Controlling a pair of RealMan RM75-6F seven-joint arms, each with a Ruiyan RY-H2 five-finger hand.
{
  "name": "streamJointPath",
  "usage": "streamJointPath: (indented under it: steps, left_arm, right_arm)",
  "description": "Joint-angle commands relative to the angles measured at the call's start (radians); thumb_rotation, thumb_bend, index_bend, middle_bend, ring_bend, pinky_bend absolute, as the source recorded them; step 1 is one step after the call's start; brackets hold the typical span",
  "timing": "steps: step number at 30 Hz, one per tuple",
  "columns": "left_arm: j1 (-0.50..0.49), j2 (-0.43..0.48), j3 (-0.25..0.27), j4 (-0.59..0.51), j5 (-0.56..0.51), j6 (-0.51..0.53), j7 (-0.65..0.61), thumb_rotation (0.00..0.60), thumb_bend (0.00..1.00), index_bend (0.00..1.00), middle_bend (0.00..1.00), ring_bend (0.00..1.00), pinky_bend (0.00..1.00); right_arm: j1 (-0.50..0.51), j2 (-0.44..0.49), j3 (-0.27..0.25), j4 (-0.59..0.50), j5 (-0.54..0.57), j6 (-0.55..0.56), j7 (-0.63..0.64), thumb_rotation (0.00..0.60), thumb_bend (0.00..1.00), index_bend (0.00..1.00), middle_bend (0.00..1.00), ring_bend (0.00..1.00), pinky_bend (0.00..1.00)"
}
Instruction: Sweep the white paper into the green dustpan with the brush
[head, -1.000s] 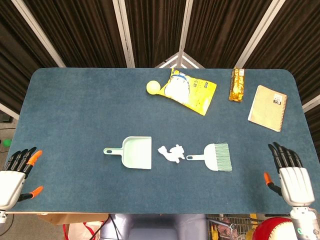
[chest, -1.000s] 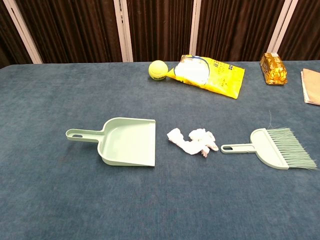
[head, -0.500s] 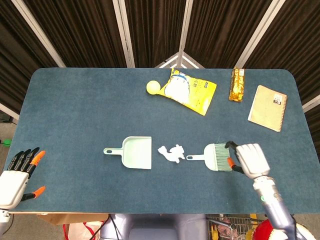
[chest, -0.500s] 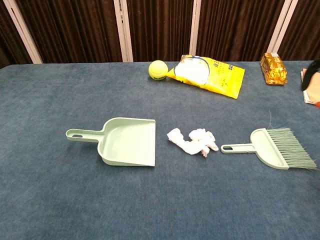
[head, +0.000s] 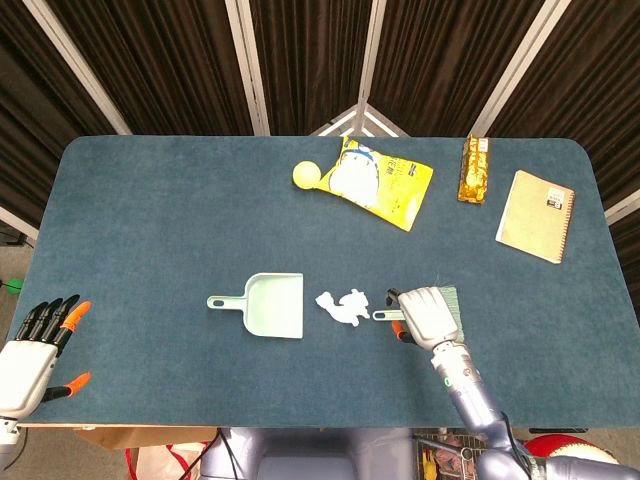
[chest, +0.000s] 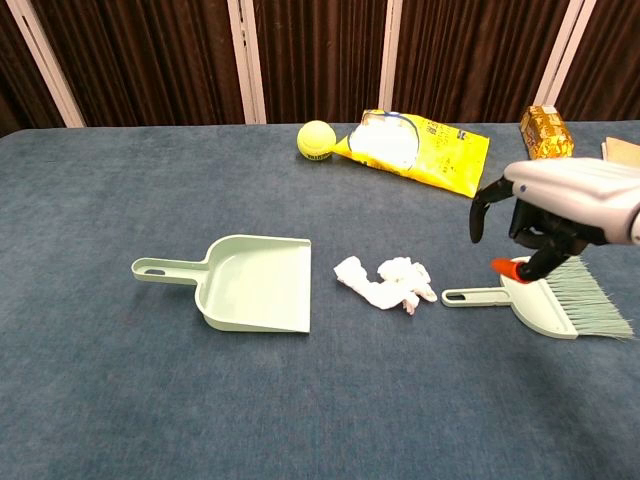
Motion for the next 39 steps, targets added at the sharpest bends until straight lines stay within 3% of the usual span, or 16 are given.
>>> streamJointPath:
  steps: [1, 11, 34, 39]
  left_arm:
    - [-0.001, 0.0, 0.0, 0.001, 0.001, -0.001, -0.002, 0.6, 0.0, 0.0, 0.0, 0.0, 0.0]
    - [-0.004, 0.0, -0.002, 0.001, -0.003, -0.005, -0.003, 0.6, 0.0, 0.0, 0.0, 0.0, 0.0]
    - [-0.005, -0.001, -0.002, 0.001, -0.002, -0.005, -0.004, 0.6, 0.0, 0.0, 0.0, 0.0, 0.0]
    - [-0.006, -0.001, -0.001, 0.001, -0.001, -0.005, -0.005, 0.6, 0.0, 0.0, 0.0, 0.0, 0.0]
  right_arm:
    - [0.03, -0.049, -0.006, 0.031, 0.052, 0.016, -0.049, 0.6, 0.39, 0.44, 0.95, 0.97, 0.91]
    - [0.088, -0.138, -0.002, 0.112, 0.193, 0.038, -0.123, 0.6, 0.39, 0.44, 0.95, 0.97, 0.91]
    - [0.128, -0.211, -0.032, 0.25, 0.256, 0.05, -0.099, 0.6, 0.39, 0.44, 0.95, 0.97, 0.91]
    - [0.13, -0.212, -0.035, 0.256, 0.256, 0.052, -0.091, 0.6, 0.39, 0.39, 0.95, 0.97, 0.91]
